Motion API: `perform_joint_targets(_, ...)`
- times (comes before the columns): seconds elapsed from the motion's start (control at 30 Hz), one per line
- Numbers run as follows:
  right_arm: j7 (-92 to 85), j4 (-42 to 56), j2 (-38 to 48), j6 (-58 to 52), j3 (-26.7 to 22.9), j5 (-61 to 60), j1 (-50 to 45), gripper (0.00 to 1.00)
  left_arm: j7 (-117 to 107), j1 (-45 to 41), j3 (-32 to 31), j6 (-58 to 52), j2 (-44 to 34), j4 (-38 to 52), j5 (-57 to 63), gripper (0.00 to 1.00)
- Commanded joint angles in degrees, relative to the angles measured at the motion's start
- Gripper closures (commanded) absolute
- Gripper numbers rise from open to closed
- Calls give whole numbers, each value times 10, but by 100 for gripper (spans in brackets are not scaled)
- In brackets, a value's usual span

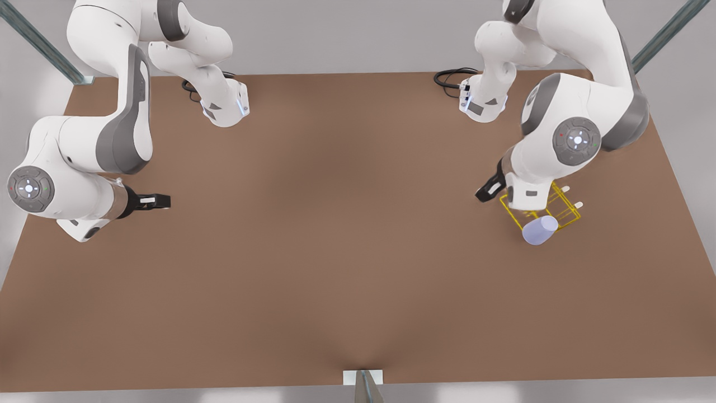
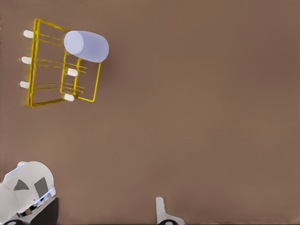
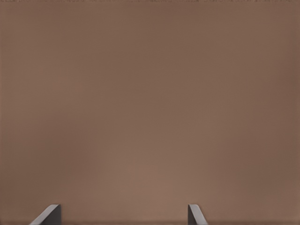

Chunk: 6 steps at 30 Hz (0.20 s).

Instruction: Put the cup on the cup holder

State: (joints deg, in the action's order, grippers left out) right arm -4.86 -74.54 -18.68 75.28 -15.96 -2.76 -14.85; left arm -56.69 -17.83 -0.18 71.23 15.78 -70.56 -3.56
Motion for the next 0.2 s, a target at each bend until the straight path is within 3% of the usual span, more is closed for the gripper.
perform_joint_targets(0.0,1,0,0,0,0,0,0,0,571,12,-22,-47,-19,-16,33,0)
perform_joint_targets(0.17,1,0,1,0,0,0,0,0,573,16,-22,-59,-8,-15,31,0)
